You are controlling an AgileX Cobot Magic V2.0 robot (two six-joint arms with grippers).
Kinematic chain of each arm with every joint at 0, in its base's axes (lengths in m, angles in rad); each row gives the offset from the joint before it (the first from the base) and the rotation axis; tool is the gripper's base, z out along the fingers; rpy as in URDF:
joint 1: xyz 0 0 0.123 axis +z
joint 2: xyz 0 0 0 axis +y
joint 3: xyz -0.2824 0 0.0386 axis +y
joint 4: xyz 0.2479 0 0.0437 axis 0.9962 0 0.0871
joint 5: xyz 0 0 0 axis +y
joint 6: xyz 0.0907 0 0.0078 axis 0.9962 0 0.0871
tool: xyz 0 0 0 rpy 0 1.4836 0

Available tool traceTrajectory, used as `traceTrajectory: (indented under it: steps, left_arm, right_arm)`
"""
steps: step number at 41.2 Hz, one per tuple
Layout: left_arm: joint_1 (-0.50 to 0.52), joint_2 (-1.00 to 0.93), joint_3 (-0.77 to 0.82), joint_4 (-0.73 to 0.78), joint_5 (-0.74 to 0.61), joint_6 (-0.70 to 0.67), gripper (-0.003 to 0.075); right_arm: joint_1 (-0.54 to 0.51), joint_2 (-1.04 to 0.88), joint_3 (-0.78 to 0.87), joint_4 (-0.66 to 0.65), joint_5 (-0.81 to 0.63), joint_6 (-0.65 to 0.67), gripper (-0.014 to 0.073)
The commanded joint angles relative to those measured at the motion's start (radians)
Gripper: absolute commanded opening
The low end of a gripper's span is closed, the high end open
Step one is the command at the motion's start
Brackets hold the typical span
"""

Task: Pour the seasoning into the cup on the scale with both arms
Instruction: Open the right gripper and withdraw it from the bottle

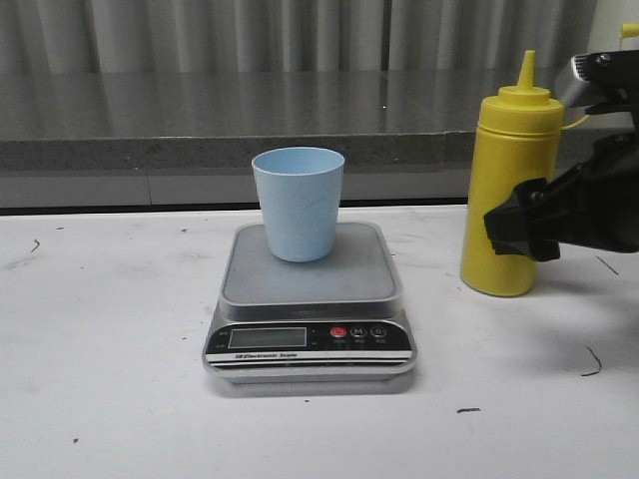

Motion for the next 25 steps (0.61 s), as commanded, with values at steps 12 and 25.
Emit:
traceTrajectory:
  steps: [12,25]
  left_arm:
    - [-0.001,0.004,-0.024,-0.004,-0.072,-0.009,0.0385]
    - [-0.001,0.004,-0.024,-0.004,-0.072,-0.009,0.0385]
  right_arm:
    - [0.086,-0.376,-0.032,0.011,0.628,0.056,0.0592]
    - [0.113,-0.64,-0.239,0.101,1.285,0.038,0.0592]
